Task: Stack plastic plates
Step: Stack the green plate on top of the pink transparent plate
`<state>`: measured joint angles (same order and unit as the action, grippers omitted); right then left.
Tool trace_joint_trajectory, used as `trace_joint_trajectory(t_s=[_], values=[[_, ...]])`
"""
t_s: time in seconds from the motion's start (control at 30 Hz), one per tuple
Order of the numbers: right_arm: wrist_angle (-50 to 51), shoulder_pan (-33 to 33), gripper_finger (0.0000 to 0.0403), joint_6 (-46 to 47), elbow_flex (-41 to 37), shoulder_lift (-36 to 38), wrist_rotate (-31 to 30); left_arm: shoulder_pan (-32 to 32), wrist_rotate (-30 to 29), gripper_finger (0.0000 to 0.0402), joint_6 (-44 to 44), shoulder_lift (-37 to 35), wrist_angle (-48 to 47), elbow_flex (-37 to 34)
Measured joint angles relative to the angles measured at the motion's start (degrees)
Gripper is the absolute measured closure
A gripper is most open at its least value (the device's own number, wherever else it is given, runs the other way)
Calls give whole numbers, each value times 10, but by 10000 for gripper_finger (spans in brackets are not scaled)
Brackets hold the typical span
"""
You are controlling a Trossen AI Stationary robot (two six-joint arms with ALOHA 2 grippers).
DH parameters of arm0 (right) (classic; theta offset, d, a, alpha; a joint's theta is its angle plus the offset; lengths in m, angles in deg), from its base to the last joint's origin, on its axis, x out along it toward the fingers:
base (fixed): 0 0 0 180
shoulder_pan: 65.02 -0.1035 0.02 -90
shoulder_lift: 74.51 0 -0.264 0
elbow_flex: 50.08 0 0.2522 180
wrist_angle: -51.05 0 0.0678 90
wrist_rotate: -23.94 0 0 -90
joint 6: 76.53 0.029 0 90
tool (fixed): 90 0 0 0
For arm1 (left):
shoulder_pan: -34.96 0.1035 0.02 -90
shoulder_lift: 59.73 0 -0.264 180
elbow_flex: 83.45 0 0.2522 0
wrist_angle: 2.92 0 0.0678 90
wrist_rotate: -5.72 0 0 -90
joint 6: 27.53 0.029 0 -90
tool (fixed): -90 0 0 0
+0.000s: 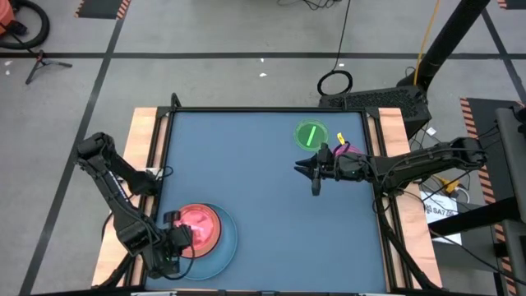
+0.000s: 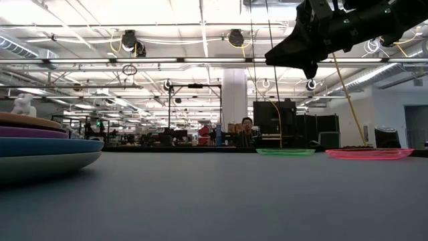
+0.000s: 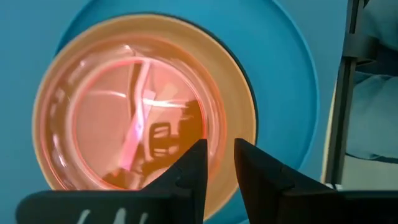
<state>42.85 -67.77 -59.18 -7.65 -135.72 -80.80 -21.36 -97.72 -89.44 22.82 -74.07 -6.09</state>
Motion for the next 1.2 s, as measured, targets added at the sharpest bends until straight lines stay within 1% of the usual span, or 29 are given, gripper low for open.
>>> trace_joint_trajectory(t_s=[0.1,0.2,0.4,0.57,0.67,0.77,0.87,0.97,1.07,1.2], values=[[0,0,321,4,0,0,0,5,-15,314,32,0,0,0],[0,0,321,14,0,0,0,24,-16,314,71,0,1,0],[0,0,321,17,0,0,0,74,-23,314,204,0,2,0],[0,0,321,18,0,-1,-1,108,-103,314,337,0,3,0],[3,0,321,41,0,-10,-10,129,-134,314,413,-7,5,-14],[6,0,321,58,0,-25,-35,162,-171,314,460,-24,12,-34],[11,1,321,73,0,-43,-63,202,-188,314,488,-53,27,-64],[11,12,321,75,0,-55,-65,244,-194,314,525,-100,80,-108],[10,26,321,71,0,-62,-65,287,-195,314,581,-153,177,-161],[4,47,321,57,0,-62,-65,336,-158,314,644,-207,295,-208]])
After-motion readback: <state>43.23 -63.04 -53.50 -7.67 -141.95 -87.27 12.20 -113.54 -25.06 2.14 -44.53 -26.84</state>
